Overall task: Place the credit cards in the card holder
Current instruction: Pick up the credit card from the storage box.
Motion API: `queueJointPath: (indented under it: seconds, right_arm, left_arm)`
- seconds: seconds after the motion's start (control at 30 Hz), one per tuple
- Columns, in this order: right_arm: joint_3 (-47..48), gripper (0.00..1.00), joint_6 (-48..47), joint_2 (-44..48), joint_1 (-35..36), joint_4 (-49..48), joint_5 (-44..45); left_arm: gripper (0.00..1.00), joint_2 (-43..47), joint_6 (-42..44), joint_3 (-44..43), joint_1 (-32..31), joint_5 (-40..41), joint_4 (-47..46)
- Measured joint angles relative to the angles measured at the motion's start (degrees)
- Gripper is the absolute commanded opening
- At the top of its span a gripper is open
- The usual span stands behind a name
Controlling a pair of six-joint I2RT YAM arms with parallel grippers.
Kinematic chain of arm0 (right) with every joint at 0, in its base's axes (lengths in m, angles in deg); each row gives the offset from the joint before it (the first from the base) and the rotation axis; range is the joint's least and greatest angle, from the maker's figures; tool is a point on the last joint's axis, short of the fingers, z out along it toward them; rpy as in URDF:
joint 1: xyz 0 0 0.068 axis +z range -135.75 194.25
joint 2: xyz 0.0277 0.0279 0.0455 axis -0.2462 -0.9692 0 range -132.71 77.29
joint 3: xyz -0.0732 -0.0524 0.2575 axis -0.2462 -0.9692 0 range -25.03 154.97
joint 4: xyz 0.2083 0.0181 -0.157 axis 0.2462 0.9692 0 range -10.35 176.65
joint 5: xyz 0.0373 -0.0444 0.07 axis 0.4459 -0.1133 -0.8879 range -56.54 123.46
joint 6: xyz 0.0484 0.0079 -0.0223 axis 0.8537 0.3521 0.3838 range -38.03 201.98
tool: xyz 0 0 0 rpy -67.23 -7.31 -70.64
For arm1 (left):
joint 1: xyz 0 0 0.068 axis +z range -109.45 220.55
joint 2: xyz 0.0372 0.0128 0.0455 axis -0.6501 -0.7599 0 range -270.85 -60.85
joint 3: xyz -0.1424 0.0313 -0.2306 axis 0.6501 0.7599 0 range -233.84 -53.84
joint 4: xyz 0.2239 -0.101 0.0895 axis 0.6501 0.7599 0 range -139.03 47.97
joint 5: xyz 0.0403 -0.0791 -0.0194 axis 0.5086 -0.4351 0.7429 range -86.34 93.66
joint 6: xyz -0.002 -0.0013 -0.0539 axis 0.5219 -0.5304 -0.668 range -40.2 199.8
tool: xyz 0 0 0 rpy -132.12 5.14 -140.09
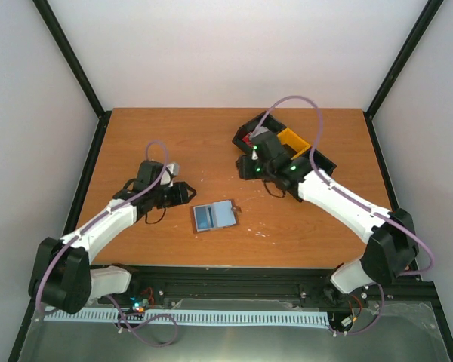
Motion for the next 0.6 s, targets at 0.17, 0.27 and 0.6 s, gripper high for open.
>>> queueJointPath:
  seconds: [0.17,0.27,0.6]
  right_arm:
    - [2.95,0.6,-7.72,3.04,-9.29,8.72,6.88]
    - [3.08,0.61,-11.15,4.15,-14.1,11.98,11.15]
    - [3.76,0.66,-16.55,3.8,-16.02,19.28,15.78]
  left_arm:
    - [0.57,4.52,2.71,-0.96,0.0,-1.77,-4.33]
    - [0.67,6.54,3.69,-1.6,0.0,-2.4,-7.41]
    - [0.72,9.35,4.63,-3.56,0.0,-2.91,-12.37]
